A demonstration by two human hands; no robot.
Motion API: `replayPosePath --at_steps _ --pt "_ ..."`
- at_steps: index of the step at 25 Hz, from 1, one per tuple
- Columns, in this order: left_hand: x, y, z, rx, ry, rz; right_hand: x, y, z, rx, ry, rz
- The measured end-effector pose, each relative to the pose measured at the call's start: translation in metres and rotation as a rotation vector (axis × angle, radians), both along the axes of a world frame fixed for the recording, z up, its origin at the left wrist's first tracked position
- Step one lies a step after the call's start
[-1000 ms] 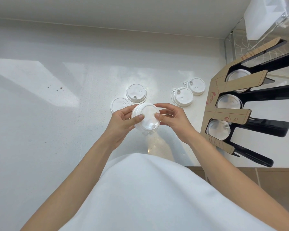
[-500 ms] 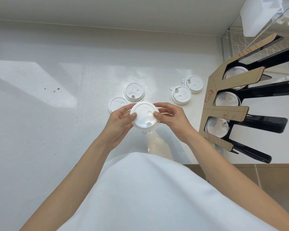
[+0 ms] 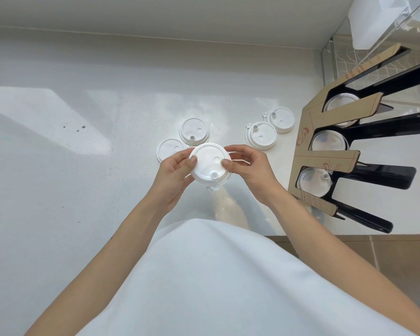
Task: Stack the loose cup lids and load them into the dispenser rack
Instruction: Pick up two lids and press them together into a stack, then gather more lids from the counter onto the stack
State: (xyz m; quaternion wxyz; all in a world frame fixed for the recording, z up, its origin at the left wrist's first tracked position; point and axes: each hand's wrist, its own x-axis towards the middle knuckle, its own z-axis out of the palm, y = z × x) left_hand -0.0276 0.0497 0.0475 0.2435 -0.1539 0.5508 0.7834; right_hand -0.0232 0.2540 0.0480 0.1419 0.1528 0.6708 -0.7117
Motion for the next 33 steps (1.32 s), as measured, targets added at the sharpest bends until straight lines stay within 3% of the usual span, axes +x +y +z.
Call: replayPosePath --at_steps 18,33 --pt "0.013 0.021 -0.002 -0.328 0.056 0.016 0.007 0.01 -0.005 0.059 -0.016 -0.108" --pt "0.016 0.063 0.0 -0.317 -0.016 0.189 0.012 0.03 -0.013 0.159 -0.013 -0.24"
